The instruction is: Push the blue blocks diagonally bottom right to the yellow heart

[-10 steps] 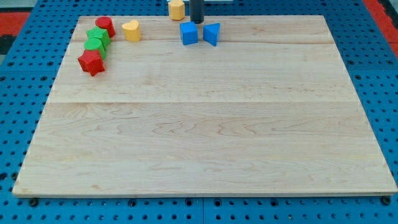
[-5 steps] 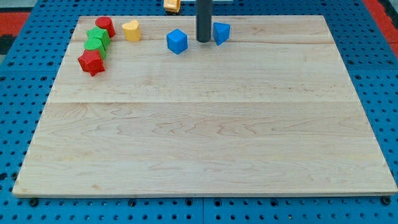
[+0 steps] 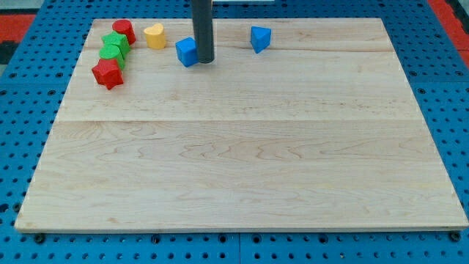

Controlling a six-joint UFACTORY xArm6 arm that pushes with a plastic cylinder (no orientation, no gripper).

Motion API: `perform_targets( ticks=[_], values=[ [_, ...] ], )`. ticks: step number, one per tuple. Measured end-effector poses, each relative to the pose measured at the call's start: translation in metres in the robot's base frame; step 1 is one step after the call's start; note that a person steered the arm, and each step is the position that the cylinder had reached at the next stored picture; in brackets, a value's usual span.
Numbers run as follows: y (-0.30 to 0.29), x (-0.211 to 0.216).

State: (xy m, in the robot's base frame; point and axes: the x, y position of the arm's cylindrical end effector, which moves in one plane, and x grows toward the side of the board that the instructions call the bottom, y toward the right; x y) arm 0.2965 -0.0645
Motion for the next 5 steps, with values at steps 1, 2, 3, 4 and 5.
perform_targets(
  ticks=[1,2,3,4,5],
  values=[
    [-0.023,-0.013],
    [-0.009,-0.003],
    [0.065,0.032],
    [0.189,0.01],
    [0.236,-0.059]
  ],
)
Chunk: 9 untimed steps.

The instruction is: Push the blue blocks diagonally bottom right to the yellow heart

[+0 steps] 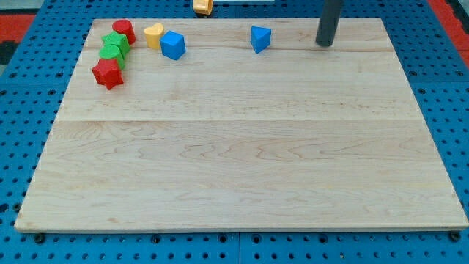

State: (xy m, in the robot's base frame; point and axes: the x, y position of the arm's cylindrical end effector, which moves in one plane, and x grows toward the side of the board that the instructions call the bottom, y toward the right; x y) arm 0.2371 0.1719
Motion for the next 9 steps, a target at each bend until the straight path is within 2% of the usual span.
perform_targets(
  ticks=[1,2,3,4,5,6,7,9],
  values=[
    [-0.046,-0.015],
    [-0.13,0.001],
    [-0.176,0.026],
    [-0.182,0.039],
    [-0.214,0.041],
    [-0.171,0.057],
    [-0.17,0.077],
    [-0.21,0.069]
  ],
)
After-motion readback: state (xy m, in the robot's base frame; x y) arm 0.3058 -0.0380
